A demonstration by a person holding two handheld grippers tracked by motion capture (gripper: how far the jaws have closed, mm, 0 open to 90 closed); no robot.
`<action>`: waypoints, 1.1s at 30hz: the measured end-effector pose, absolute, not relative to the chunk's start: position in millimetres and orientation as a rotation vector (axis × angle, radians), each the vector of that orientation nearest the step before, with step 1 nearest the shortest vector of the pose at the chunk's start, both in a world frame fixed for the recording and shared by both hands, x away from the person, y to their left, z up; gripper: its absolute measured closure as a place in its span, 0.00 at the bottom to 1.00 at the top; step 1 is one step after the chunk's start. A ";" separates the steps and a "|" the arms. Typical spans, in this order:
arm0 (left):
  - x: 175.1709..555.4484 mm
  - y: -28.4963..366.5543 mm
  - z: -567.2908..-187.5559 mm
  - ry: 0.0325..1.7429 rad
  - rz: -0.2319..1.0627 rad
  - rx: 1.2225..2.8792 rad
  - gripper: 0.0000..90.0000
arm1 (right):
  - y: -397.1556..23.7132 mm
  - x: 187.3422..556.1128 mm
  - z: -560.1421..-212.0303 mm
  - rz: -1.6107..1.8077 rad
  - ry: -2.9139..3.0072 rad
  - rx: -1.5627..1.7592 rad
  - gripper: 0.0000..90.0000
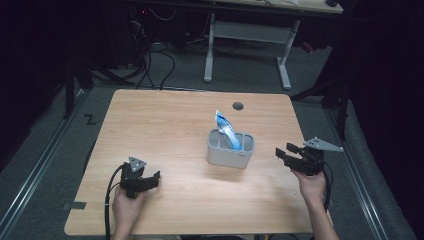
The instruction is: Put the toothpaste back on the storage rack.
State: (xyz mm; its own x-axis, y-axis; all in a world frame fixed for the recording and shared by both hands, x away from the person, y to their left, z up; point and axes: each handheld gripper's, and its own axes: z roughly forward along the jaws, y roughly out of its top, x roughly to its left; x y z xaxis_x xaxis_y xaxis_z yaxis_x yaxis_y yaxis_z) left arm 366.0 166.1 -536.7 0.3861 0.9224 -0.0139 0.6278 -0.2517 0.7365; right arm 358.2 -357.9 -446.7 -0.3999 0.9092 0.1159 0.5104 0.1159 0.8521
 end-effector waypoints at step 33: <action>365.9 166.2 -536.7 1.327 0.569 1.983 0.26 | -358.1 358.0 -483.6 1.133 2.029 1.481 0.51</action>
State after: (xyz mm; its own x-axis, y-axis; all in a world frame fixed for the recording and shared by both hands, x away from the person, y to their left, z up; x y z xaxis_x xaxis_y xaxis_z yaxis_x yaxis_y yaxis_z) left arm 365.9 166.2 -536.7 0.3862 0.9224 -0.0115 0.6272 -0.2534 0.7365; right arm 358.0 -358.1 -483.6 -0.3697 0.9172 0.1483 0.6075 0.1179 0.7855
